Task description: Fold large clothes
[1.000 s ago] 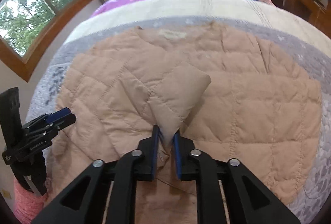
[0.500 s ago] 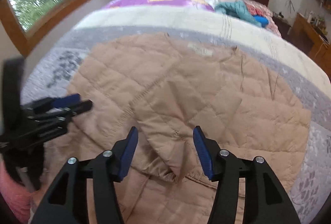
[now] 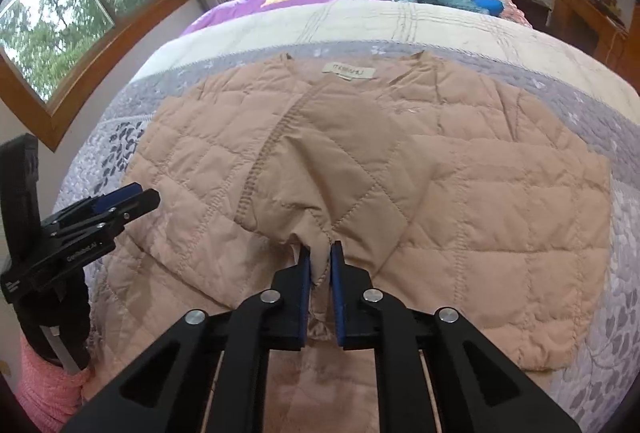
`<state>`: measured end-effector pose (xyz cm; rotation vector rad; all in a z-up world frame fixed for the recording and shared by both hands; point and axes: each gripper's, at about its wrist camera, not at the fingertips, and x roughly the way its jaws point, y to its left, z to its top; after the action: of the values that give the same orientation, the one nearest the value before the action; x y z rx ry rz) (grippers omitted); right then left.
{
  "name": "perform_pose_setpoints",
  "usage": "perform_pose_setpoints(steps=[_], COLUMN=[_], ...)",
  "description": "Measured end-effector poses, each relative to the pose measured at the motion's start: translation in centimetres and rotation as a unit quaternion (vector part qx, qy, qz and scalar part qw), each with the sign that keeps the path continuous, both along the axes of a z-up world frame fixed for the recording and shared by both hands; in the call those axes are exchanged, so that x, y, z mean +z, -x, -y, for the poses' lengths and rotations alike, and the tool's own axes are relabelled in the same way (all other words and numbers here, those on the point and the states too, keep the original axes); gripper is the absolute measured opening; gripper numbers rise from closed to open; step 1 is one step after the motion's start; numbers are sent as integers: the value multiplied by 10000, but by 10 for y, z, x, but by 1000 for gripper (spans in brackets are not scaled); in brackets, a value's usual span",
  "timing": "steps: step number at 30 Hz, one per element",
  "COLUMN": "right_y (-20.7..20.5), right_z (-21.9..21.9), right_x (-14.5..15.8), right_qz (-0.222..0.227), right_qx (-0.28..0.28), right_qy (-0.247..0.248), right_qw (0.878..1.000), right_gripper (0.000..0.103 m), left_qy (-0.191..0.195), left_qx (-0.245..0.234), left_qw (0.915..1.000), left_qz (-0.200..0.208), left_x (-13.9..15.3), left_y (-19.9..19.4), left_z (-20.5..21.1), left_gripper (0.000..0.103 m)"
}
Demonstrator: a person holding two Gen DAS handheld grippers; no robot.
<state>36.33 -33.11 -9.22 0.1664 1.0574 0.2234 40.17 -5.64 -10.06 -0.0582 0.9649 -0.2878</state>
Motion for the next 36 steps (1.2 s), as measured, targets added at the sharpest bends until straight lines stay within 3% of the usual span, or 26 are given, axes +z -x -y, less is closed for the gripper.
perform_pose_setpoints(steps=[6,9,12,14,19,24,29,33,36], right_y=[15,26,39,46,43,20,3,-3,-10], right_z=[34,61,90,111,138,139,132,126,124], right_x=[4,4,10,16,7,-24,-34,-2,3], right_qz=[-17,-52,50,144,-2,-432,-509,116,189], right_qx=[-270,-538,-870,-1099,-1201,-1313,-1140,-1027,-1098], right_qy=[-264,-347,-443,-658,-1341,-1333,-1330,-1033,-608], right_qw=[9993,9979,9952,9917,9837,9814,9832,9893,9919], right_gripper=[10,17,29,50,56,57,10,5,5], left_qy=[-36,-34,-70,-85,-131,-193,-248,-138,-314], left_qx=[-4,5,-24,-19,-47,-69,-64,-3,3], left_qw=[10000,10000,10000,9999,9999,9997,9996,9997,9994], left_qz=[23,25,54,67,102,139,96,187,175], left_x=[0,0,2,2,5,7,3,5,-2], left_y=[0,0,0,0,3,5,3,2,-1], left_z=[2,4,6,8,14,18,22,26,35], left_gripper=[48,48,48,48,48,48,48,48,48])
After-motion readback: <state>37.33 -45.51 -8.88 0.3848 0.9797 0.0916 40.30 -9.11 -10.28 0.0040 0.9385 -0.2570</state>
